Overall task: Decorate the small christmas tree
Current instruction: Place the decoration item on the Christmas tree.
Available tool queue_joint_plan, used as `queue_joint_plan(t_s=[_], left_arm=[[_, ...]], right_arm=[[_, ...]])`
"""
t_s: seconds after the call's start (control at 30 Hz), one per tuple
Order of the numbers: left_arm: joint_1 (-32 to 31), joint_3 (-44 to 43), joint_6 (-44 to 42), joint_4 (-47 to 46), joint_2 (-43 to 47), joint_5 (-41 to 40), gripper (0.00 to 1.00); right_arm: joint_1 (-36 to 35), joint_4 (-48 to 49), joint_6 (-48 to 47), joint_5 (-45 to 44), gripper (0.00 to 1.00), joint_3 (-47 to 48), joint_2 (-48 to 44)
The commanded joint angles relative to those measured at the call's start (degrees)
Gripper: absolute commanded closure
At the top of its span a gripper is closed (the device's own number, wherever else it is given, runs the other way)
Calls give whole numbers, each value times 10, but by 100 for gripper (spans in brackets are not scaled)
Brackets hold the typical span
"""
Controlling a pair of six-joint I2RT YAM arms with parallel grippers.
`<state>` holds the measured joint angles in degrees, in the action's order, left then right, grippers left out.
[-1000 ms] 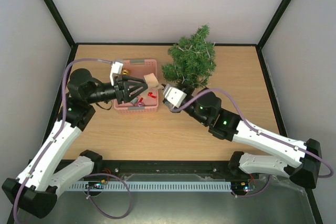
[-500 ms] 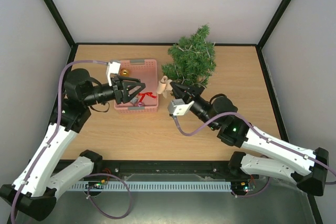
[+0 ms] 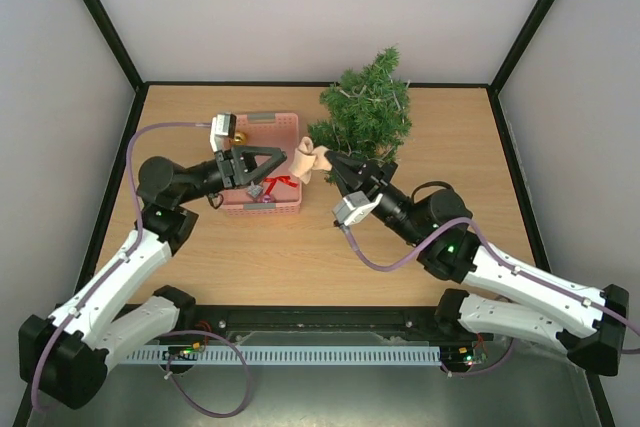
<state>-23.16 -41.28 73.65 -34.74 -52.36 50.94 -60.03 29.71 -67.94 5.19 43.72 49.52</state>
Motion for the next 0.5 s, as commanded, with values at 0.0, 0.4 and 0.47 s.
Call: queue_joint_plan(t_s=[0.0, 0.4, 0.47], left_arm=[[-15, 20, 206, -280, -26, -18, 43], [-49, 30, 224, -311, -65, -59, 44], [-57, 29, 235, -327, -73, -65, 44]], right_arm=[[-2, 54, 33, 46, 98, 35, 12], [-2, 78, 61, 70, 98, 57, 23], [-2, 79, 64, 71, 98, 56, 23]])
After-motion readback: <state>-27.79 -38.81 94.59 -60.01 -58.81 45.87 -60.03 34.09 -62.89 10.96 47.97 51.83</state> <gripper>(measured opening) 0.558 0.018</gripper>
